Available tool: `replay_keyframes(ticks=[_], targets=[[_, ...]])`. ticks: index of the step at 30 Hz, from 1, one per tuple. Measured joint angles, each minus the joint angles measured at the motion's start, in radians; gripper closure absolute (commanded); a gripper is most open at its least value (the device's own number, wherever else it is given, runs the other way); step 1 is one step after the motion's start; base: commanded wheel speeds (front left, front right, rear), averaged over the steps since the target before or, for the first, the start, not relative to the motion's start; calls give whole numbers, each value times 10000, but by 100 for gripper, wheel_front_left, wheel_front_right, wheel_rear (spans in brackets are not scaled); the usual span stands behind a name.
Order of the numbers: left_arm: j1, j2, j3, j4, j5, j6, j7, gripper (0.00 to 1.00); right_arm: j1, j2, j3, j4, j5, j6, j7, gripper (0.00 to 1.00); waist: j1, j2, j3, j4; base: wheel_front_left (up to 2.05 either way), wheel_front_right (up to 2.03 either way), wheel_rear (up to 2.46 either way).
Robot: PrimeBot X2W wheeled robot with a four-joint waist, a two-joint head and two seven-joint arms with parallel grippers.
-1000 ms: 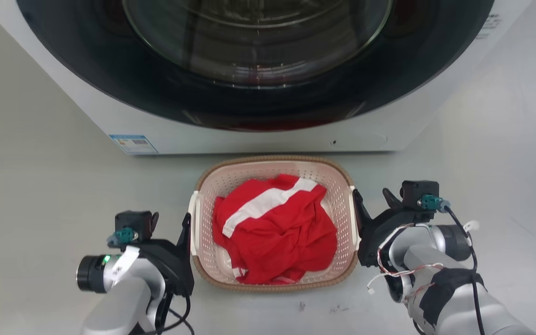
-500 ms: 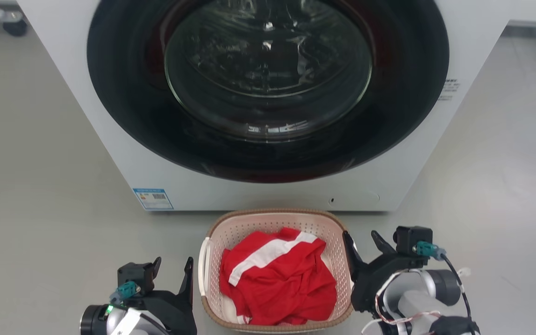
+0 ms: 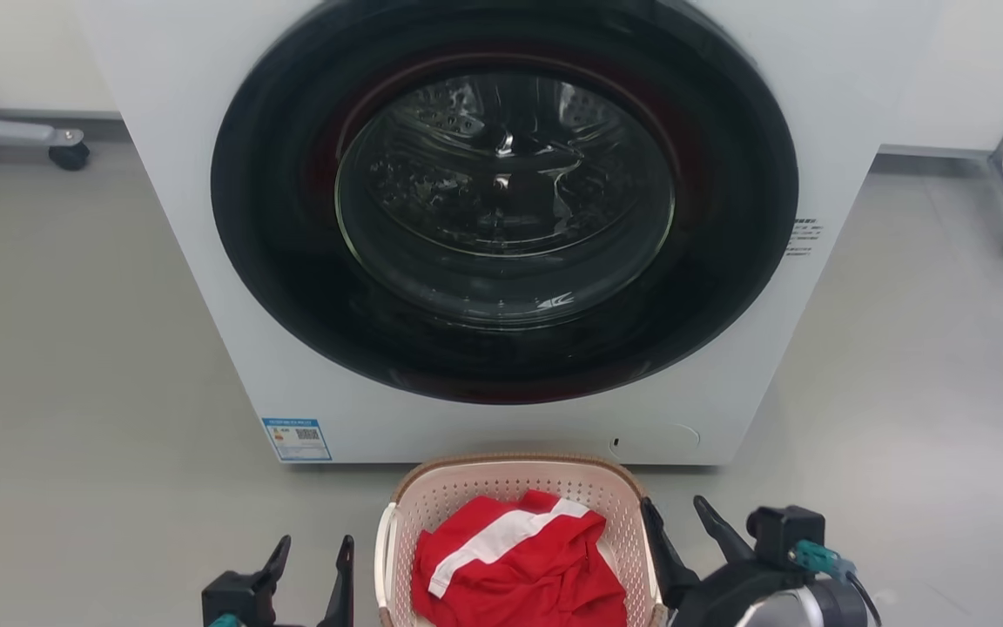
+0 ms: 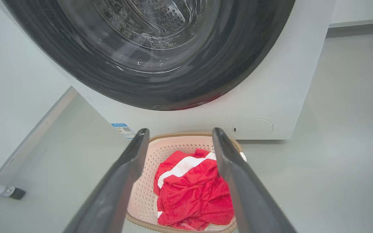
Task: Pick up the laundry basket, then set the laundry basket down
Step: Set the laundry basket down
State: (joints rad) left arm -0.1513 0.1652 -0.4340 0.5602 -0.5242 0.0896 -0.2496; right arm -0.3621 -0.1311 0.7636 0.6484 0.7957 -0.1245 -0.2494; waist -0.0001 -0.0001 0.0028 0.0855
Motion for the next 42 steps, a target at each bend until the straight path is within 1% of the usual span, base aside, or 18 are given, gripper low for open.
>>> replay_keyframes(ticks=[3, 11, 19, 21, 31, 34, 42], targets=[[485, 46, 125, -685, 272, 84, 0, 0, 578, -40, -535, -439, -493, 0, 2, 0, 0, 0, -154, -57, 0, 0, 0], [1508, 157, 750, -2186, 543, 247, 0, 0, 1952, -69, -1990, -1929, -1894, 0, 0, 0, 2, 1, -305, -195, 0, 0, 0], [2123, 132, 1120, -3239, 959, 265, 0, 0, 3068, 184, -3183, -3417, -3315, 0, 0, 0, 2, 1, -389, -318, 0, 0, 0], [2239, 117, 1175, -3453, 1032, 339, 0, 0, 3317, 230, -3402, -3770, -3678, -2, 0, 0, 1, 1, -403, -342, 0, 0, 0], [2881, 48, 1546, -4057, 1227, 339, 0, 0, 4154, 491, -3919, -5003, -4849, -2, -2, 0, 1, 1, -463, -514, 0, 0, 0], [3015, -29, 1590, -4186, 1429, 341, 0, 0, 4489, 548, -4178, -5386, -5037, -2, -17, 0, 1, 1, -505, -575, 0, 0, 0], [3074, -132, 1653, -4420, 1582, 343, 0, 0, 4798, 644, -4378, -5833, -5545, -2, -29, 0, 1, 1, -572, -659, 0, 0, 0]])
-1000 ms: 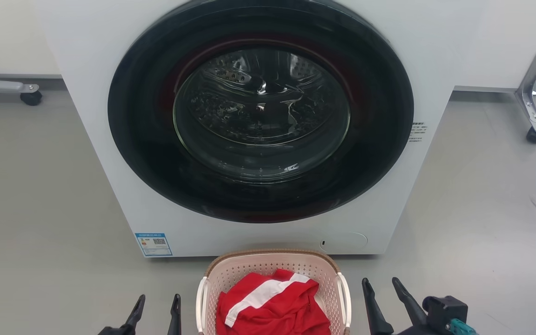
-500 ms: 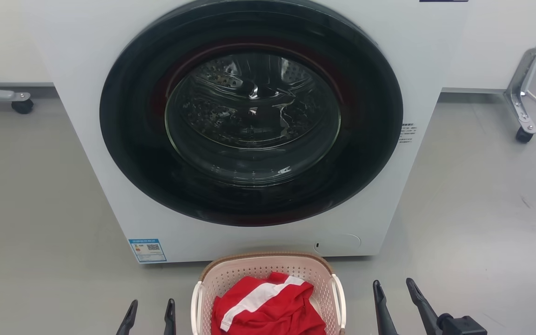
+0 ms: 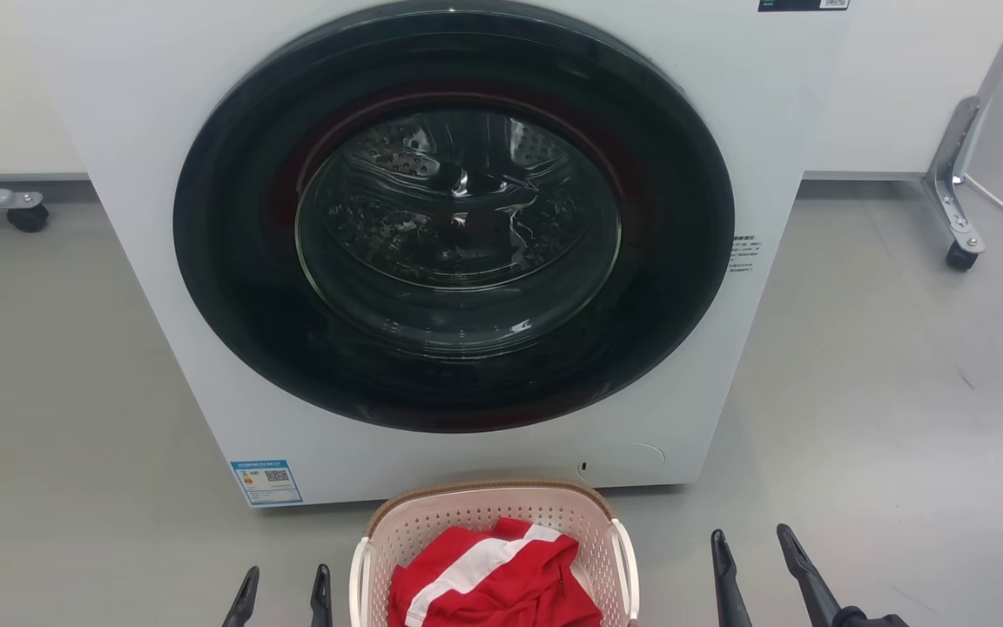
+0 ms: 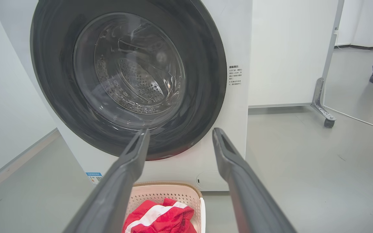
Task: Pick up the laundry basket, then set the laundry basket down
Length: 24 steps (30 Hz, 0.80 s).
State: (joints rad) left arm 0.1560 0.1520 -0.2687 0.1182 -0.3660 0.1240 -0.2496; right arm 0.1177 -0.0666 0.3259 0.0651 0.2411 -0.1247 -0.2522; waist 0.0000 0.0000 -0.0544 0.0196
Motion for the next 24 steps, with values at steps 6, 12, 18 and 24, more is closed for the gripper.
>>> replay_keyframes(ticks=[6, 12, 18, 24], targets=[[158, -48, 29, -82, 96, 0, 0, 0, 158, 40, -25, -165, -176, 0, 0, 0, 0, 0, -52, -3, 0, 0, 0], [169, -113, 182, -173, 209, 2, 0, 0, 167, 86, -33, -276, -410, 0, 0, 0, 0, 0, -85, 76, 0, 0, 0], [174, -130, 301, -182, 284, 2, 0, 0, 178, 115, -27, -349, -433, 0, 0, 0, 0, 0, -86, 132, 0, 0, 0], [173, -165, 410, -186, 552, 2, 0, 0, 179, 130, -29, -420, -499, 0, 0, 0, 0, 0, -55, 136, 0, 0, 0]])
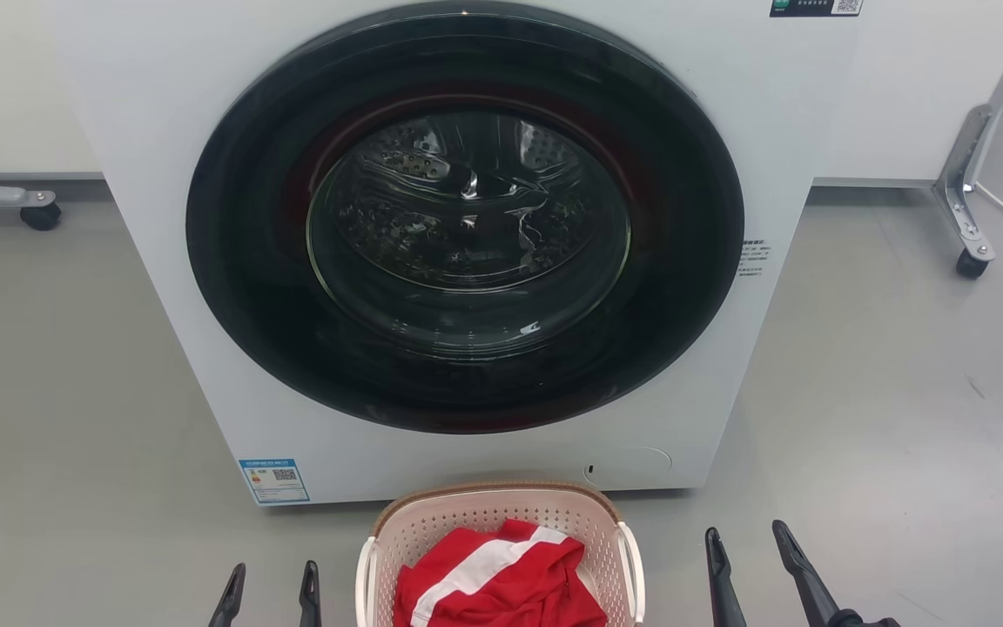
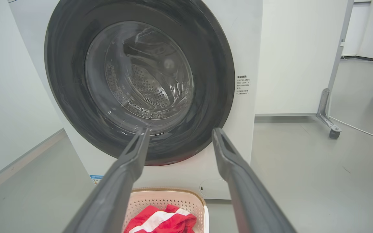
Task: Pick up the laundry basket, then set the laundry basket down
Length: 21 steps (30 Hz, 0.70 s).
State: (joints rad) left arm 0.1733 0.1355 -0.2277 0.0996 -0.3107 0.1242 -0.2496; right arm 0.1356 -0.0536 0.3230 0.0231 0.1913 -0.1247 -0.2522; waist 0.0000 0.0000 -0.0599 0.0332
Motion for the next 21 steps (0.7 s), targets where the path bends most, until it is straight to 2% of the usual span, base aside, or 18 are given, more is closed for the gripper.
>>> replay_keyframes(ticks=[2, 3, 13, 21], targets=[[0, -27, 27, 0, 54, 0, 0, 0, 0, 4, -10, -4, 0, 0, 0, 0, 0, 0, 14, -5, 0, 0, 0], [0, -35, 29, 0, 59, 0, 0, 100, 0, 6, -17, -6, 0, 0, 0, 100, 0, 0, 21, -7, 0, 0, 0], [139, -128, 69, 577, -194, -109, 136, 100, 208, 4, -134, 608, 288, 100, 102, 100, 1, 0, 54, -19, 0, 0, 0], [6, -192, 336, 704, -1394, -288, 489, 100, 105, 6, -510, 779, 1480, 288, 405, 100, 0, 0, 110, -48, 0, 0, 0]])
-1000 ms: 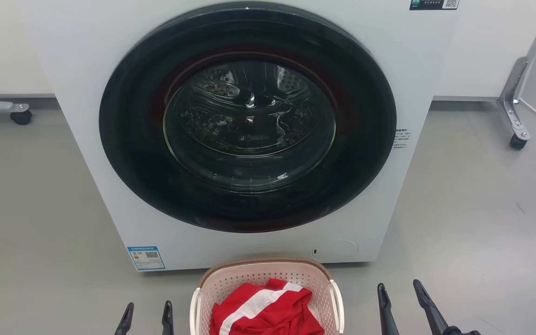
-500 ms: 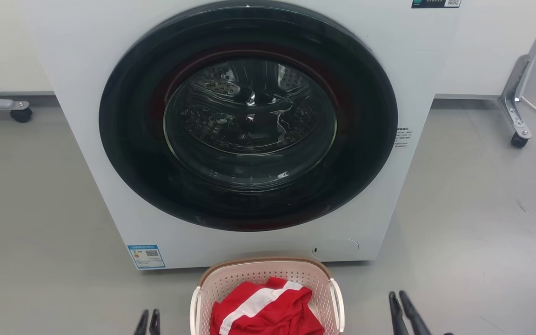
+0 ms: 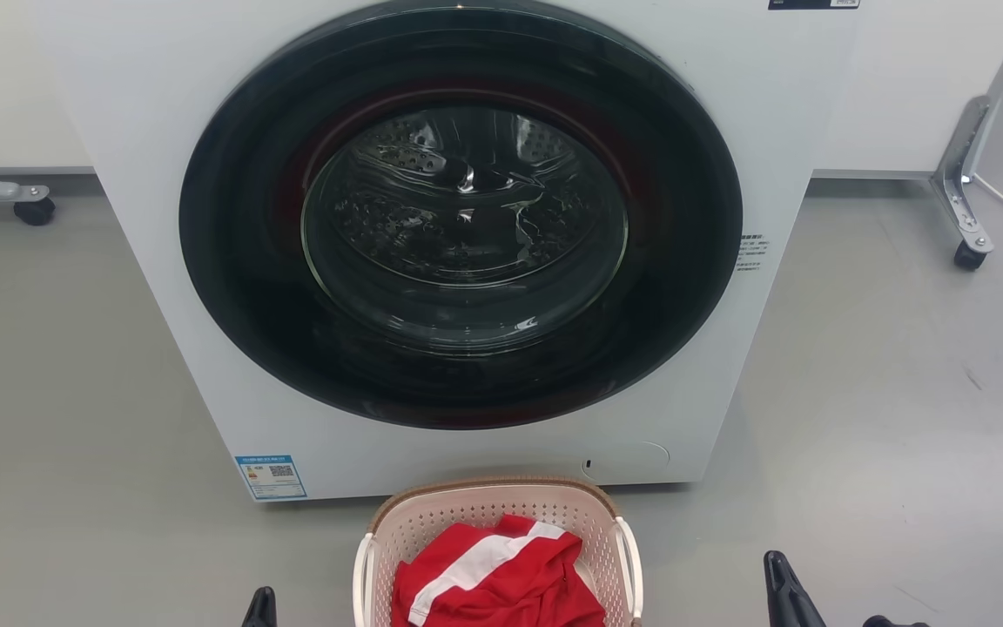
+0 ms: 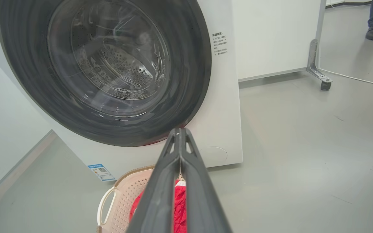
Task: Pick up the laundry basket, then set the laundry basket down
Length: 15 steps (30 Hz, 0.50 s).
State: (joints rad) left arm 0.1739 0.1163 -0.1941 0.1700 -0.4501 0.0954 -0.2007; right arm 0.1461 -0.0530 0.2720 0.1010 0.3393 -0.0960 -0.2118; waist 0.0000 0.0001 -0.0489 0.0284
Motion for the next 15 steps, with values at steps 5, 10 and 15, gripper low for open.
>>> replay_keyframes(ticks=[5, 10, 15], targets=[[-104, -38, 203, 63, -654, -142, 201, 100, -160, 6, -245, 77, 863, 123, 203, 100, 0, 0, 31, -17, 0, 0, 0], [-273, -88, 343, 136, -1331, -263, 412, 100, -254, 12, -491, 199, 1645, 247, 449, 100, 0, 0, 60, -34, 0, 0, 0], [-381, -119, 535, 209, -2027, -355, 598, 100, -395, 21, -736, 318, 2391, 351, 642, 100, 0, 0, 89, -51, 0, 0, 0]])
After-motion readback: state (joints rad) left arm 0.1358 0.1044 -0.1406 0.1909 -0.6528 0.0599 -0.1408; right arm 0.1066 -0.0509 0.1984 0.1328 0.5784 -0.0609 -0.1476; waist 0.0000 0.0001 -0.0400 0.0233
